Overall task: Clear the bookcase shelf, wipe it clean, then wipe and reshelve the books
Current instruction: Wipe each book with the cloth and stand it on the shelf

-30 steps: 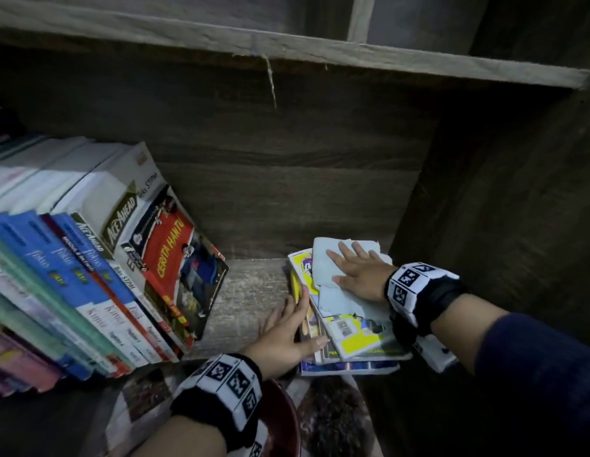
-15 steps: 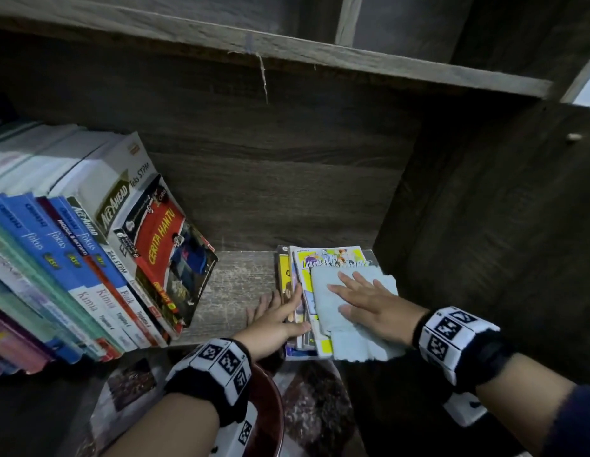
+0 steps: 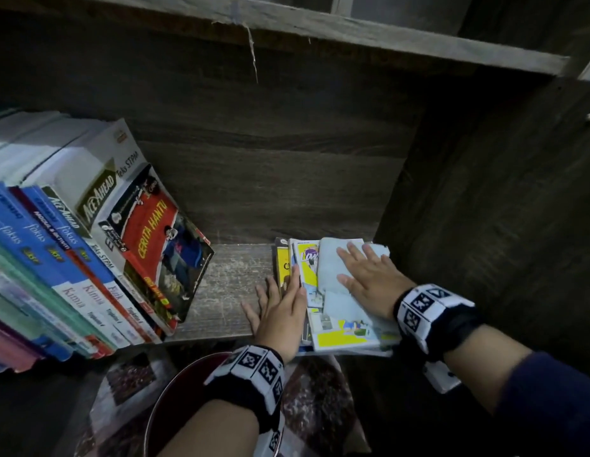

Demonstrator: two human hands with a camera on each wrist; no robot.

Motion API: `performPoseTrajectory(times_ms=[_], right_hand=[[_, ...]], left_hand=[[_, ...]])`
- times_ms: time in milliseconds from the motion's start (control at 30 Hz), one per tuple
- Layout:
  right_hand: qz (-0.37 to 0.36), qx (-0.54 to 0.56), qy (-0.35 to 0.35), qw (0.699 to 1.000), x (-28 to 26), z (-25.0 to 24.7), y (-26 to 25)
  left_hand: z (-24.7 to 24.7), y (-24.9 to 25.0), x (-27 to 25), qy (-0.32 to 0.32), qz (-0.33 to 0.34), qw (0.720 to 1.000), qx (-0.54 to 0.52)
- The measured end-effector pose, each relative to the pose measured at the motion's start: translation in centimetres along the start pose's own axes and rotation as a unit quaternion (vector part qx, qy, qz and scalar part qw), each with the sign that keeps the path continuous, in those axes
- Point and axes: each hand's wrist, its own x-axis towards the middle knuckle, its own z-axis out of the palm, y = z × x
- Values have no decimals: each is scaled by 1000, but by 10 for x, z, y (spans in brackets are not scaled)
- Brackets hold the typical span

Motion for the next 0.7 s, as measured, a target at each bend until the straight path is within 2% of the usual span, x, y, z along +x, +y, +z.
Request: performPoseTrajectory(times_ms=[133, 367, 500, 600, 700], right_hand=[[-36, -5, 0, 999, 3, 5, -8], [-101, -9, -13, 995, -66, 12, -18], [-38, -46, -19, 998, -74, 12, -7], [35, -44, -22, 998, -41, 6, 0], [46, -35, -12, 998, 1, -3, -3]], left_hand=[[5, -2, 2, 22, -6, 1000, -21], [4, -1, 2, 26, -10, 999, -17], [6, -1, 5, 23, -10, 999, -21], [4, 0, 5, 18, -11, 1000, -10], [2, 2, 3, 11, -10, 1000, -3]])
